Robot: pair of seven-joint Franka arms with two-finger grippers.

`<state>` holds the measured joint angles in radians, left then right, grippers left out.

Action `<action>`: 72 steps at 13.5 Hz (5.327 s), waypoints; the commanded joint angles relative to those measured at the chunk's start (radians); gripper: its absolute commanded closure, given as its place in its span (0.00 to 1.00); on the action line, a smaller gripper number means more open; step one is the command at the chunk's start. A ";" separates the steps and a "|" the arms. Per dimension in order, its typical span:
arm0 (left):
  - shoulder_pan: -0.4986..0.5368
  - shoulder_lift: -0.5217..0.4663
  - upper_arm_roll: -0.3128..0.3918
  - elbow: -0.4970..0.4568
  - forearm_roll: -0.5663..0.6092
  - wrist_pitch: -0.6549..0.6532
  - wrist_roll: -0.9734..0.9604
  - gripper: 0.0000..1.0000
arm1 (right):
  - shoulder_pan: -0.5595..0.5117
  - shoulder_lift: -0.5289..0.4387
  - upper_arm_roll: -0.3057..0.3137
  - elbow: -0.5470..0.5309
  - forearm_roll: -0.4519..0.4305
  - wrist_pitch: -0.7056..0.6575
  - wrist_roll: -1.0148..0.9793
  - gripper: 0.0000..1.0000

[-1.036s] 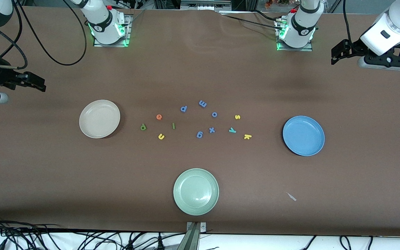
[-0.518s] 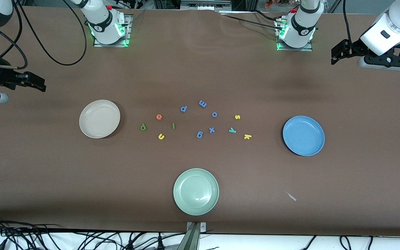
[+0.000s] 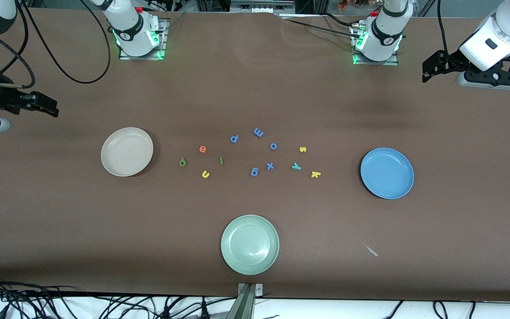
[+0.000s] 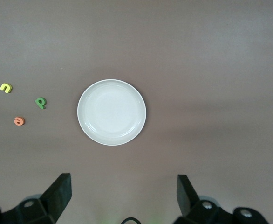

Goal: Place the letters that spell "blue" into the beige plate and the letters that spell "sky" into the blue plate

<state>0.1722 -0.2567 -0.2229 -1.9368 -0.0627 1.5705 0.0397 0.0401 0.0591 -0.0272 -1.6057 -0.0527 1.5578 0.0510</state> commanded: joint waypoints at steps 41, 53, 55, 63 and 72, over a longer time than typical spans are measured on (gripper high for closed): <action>-0.219 0.476 0.002 0.075 -0.052 0.402 -0.020 0.00 | 0.319 0.350 0.024 -0.020 0.088 0.338 -0.026 0.00; -0.448 0.873 0.203 0.246 -0.185 0.579 -0.023 0.00 | 0.333 0.413 0.067 -0.290 0.070 0.792 -0.114 0.00; -0.503 0.902 0.243 0.249 -0.255 0.607 -0.026 0.00 | 0.337 0.424 0.067 -0.345 0.068 0.898 -0.147 0.00; -0.655 0.981 0.306 0.254 -0.275 0.767 -0.159 0.06 | 0.340 0.459 0.059 -0.428 0.066 1.042 -0.330 0.00; -0.669 0.993 0.312 0.245 -0.267 0.789 -0.146 0.84 | 0.337 0.479 0.056 -0.419 0.034 1.050 -0.338 0.24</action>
<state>-0.4800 0.7108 0.0784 -1.7092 -0.3102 2.3568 -0.1167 0.3781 0.5348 0.0294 -2.0249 -0.0035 2.5895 -0.2755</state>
